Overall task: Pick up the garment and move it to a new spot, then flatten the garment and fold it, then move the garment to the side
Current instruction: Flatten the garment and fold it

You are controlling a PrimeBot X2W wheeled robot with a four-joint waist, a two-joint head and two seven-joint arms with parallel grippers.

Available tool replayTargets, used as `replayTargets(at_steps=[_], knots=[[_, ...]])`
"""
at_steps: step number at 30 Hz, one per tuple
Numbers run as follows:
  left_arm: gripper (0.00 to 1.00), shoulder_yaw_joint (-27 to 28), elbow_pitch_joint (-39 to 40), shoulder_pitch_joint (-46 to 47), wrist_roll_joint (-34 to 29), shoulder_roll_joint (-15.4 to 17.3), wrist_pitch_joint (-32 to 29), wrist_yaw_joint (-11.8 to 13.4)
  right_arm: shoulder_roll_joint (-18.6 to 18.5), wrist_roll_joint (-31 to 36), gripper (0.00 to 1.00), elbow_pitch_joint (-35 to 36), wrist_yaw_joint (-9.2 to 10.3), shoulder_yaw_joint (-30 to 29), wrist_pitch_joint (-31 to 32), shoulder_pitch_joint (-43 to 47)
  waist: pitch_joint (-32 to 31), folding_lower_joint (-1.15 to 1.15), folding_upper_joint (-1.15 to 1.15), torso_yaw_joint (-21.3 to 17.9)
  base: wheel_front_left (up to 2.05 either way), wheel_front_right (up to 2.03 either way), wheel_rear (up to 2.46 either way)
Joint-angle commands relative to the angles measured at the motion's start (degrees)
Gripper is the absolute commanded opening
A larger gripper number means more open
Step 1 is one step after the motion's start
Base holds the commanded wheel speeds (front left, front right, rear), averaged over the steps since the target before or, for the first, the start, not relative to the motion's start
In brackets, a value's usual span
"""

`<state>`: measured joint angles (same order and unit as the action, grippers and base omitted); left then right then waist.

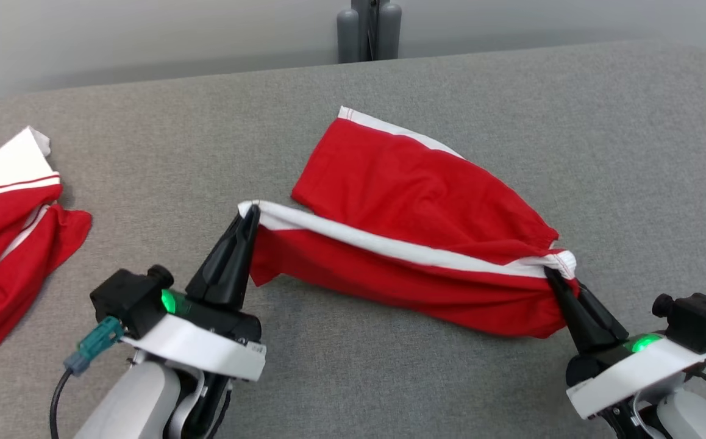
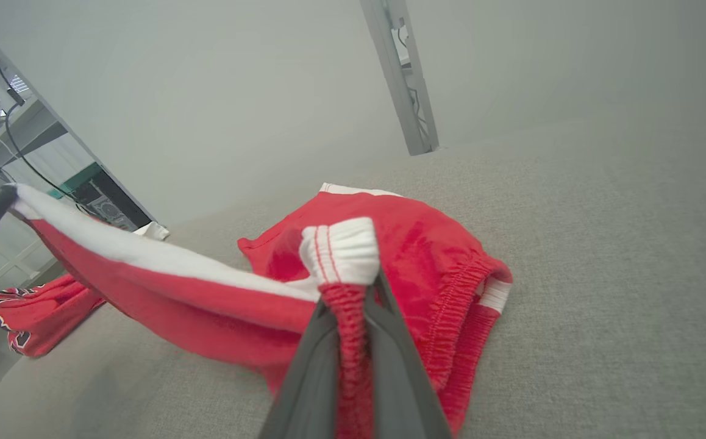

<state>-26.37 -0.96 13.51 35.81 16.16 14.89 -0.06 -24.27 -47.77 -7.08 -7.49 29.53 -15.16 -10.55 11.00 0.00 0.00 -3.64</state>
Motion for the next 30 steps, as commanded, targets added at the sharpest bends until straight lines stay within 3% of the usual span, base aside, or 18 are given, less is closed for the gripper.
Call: replayTargets(at_steps=[1,10,30], knots=[[0.00,0.25,-1.94,3.77,-0.45,-0.12,0.11,-1.04,0.68,-0.09,0.00,-0.73,-0.02,-0.76,-0.05,-1.82,2.76,0.00,0.00,-1.61,0.00,0.00,0.00],[0.00,-0.20,-15.75,18.45,-1.89,-1.89,-0.07,-4.49,4.88,-2.43,0.00,-2.83,-0.02,-4.07,-0.05,-5.44,7.56,0.00,0.00,-4.39,0.00,0.00,0.00],[0.00,-3.88,-46.13,46.04,-6.09,-6.62,0.33,-7.26,12.76,-3.41,0.00,-3.18,-0.01,-10.01,-0.04,-11.25,17.59,0.00,0.00,-10.00,0.00,0.00,0.00]])
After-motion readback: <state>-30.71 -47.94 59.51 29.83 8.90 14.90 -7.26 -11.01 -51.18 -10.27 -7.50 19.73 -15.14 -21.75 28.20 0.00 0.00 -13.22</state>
